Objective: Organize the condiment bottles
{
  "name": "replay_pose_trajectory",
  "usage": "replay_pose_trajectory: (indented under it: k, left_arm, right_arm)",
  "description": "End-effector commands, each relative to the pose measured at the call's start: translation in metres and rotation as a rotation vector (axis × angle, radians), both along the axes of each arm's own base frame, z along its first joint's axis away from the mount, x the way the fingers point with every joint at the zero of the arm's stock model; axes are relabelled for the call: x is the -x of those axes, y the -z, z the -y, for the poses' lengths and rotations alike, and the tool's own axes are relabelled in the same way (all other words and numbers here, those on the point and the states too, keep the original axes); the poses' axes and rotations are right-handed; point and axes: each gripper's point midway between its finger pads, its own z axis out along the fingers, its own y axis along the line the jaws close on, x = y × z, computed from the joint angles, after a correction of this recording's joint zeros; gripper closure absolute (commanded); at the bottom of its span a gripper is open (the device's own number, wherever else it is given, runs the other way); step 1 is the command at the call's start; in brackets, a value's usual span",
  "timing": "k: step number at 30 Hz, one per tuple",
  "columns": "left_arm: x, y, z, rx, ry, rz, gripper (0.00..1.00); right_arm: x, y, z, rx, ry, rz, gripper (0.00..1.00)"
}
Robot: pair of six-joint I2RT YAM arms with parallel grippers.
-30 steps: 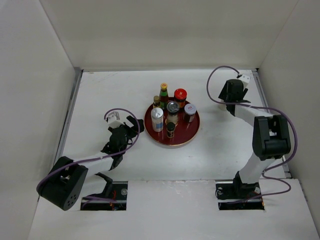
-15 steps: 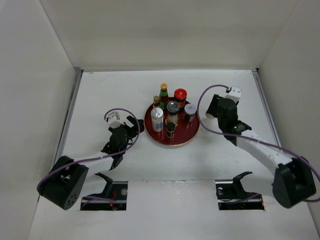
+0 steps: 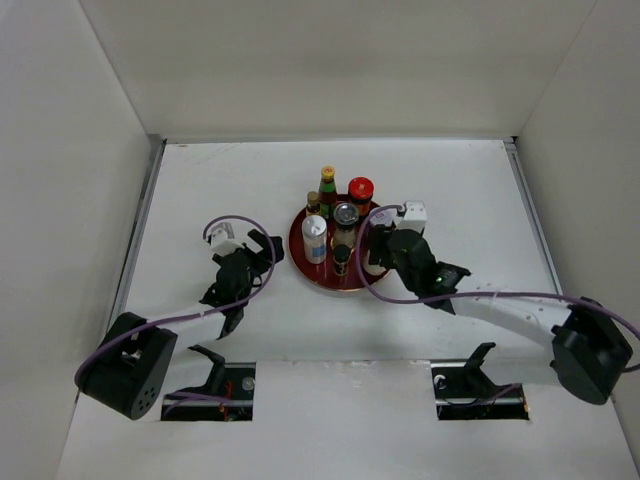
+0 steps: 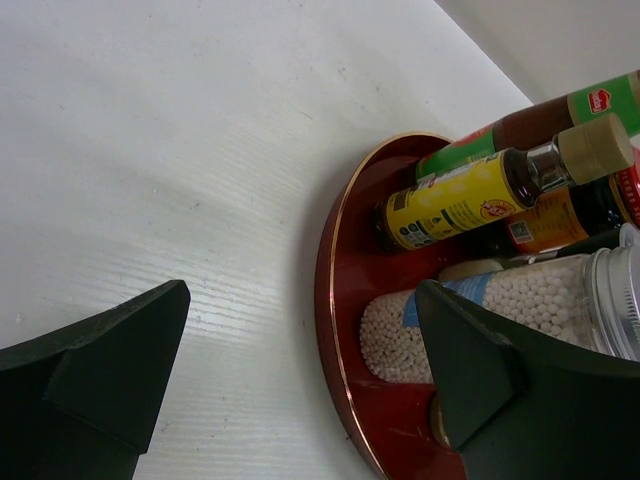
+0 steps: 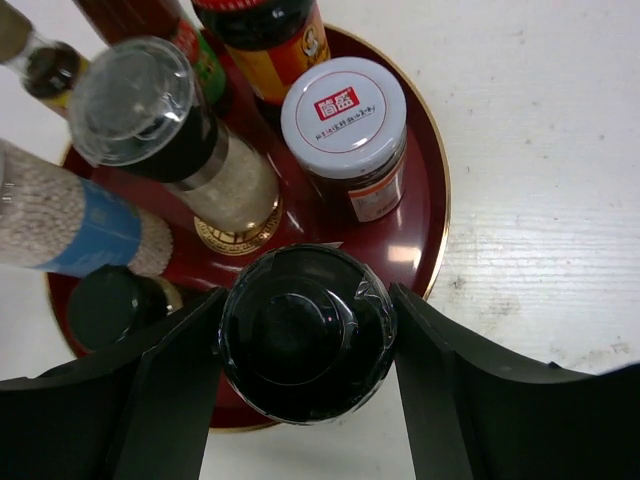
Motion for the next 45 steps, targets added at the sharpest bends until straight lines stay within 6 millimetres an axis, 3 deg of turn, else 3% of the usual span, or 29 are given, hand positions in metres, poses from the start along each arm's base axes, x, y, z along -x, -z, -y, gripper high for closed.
replay_pose_trajectory:
  k: [1, 6, 9, 12, 14, 19, 23, 27, 30, 35, 39, 43, 45]
  left_arm:
    - [-0.012, -0.021, 0.001, 0.032, -0.007, 0.053, 0.0]
    - [-0.014, -0.02, -0.003, 0.021, -0.021, 0.034, 0.0]
    - [-0.013, -0.017, -0.004, 0.017, -0.023, 0.026, 0.0]
    - [-0.015, -0.016, -0.006, 0.009, -0.035, 0.014, 0.0]
    - [-0.016, -0.013, -0.01, -0.004, -0.054, -0.005, 0.0]
    - [-0.019, -0.009, -0.016, -0.042, -0.091, -0.06, 0.0]
    - [-0.019, -0.004, -0.02, -0.08, -0.11, -0.131, 0.0]
    - [-0.016, 0.0, -0.025, -0.1, -0.123, -0.179, 0.0]
    - [-0.014, 0.001, -0.032, -0.104, -0.141, -0.186, 0.0]
    - [-0.012, -0.004, -0.041, -0.095, -0.158, -0.183, 0.0]
    - [-0.01, -0.008, -0.045, -0.097, -0.17, -0.183, 0.0]
    - [-0.008, -0.008, -0.048, -0.099, -0.174, -0.184, 0.0]
    - [-0.007, -0.006, -0.049, -0.1, -0.178, -0.185, 0.0]
  right_arm:
    - [-0.026, -0.045, -0.034, -0.136, -0.003, 0.129, 0.47]
    - [-0.028, -0.021, -0.047, -0.073, -0.012, 0.101, 0.43]
    - [-0.027, -0.016, -0.043, -0.056, -0.003, 0.097, 0.25]
    - [-0.021, -0.031, -0.037, -0.081, -0.005, 0.119, 0.02]
    - [-0.018, -0.05, -0.026, -0.11, 0.004, 0.153, 0.0]
    - [-0.034, -0.084, 0.058, -0.196, 0.226, 0.251, 0.0]
    - [-0.046, -0.077, 0.129, -0.306, 0.435, 0.279, 0.0]
    - [-0.052, -0.047, 0.172, -0.377, 0.559, 0.232, 0.0]
    - [-0.049, -0.019, 0.182, -0.424, 0.622, 0.188, 0.0]
    - [-0.04, 0.014, 0.173, -0.447, 0.613, 0.184, 0.0]
    - [-0.042, 0.01, 0.162, -0.482, 0.556, 0.187, 0.0]
    - [-0.042, 0.006, 0.158, -0.499, 0.535, 0.197, 0.46]
    - [-0.041, 0.005, 0.158, -0.502, 0.531, 0.199, 0.6]
